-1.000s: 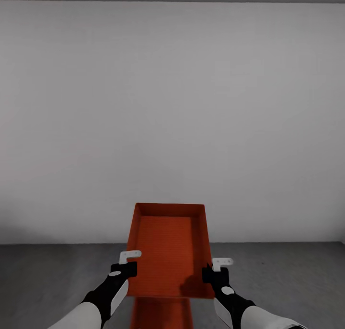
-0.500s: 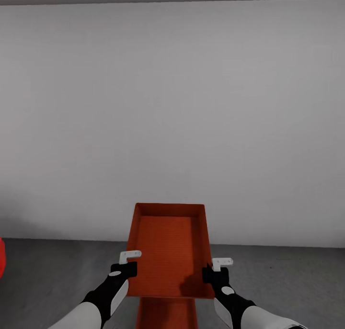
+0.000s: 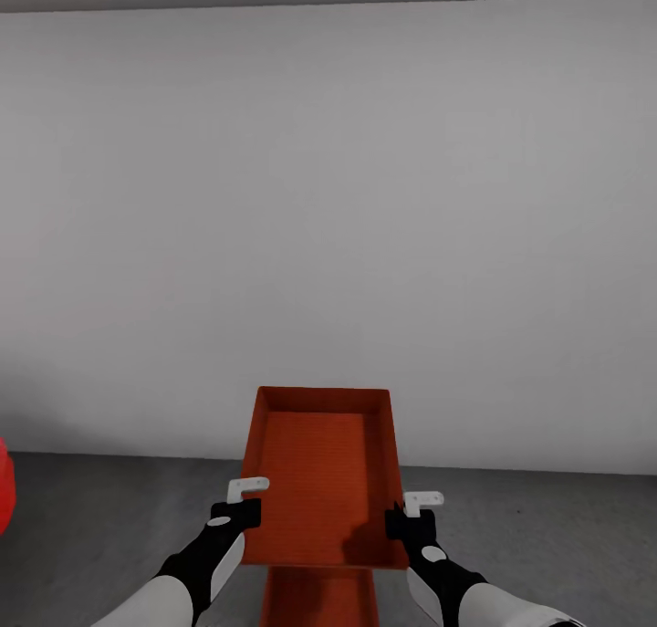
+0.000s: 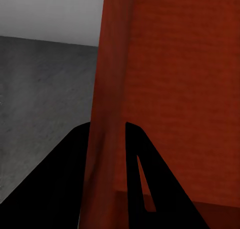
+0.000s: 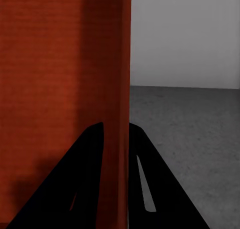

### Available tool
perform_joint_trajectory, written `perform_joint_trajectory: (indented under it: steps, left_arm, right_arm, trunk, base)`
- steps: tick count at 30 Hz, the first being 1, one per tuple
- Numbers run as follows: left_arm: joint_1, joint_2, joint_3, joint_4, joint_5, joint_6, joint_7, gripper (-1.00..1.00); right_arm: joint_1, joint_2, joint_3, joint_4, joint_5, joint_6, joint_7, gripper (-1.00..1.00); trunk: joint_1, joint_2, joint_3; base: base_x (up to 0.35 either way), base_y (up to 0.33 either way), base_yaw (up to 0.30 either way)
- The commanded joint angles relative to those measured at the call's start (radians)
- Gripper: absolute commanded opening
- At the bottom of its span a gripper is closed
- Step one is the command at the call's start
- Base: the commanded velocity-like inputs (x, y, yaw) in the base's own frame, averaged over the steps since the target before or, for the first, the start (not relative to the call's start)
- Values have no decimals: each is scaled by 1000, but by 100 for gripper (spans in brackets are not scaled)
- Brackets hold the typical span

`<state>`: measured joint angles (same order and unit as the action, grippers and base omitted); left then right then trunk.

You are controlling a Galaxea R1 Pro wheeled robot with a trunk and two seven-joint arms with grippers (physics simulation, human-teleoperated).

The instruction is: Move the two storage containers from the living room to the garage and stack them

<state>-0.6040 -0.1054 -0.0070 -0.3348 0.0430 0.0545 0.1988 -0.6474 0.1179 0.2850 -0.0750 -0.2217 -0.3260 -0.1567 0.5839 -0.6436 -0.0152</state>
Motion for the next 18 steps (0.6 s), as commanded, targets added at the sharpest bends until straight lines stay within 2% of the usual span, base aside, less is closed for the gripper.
perform_joint_trajectory:
  steps: [1, 15, 18]
  left_arm:
    - [0, 0, 11, -3, -2, 6, 8, -100]
    - [0, 1, 11, -3, -2, 6, 9, -100]
    - [0, 0, 12, -3, -2, 7, 8, -100]
  right_arm:
    - [-1, 0, -27, 1, -19, -7, -3, -100]
    - [-1, 1, -27, 1, -19, -5, -3, -100]
    - [-1, 2, -27, 1, -19, -6, -3, -100]
  trunk:
    - [0, -1, -1]
    - [0, -1, -1]
    - [0, -1, -1]
  base:
    - [0, 0, 11]
    - [0, 0, 1]
    - [104, 55, 0]
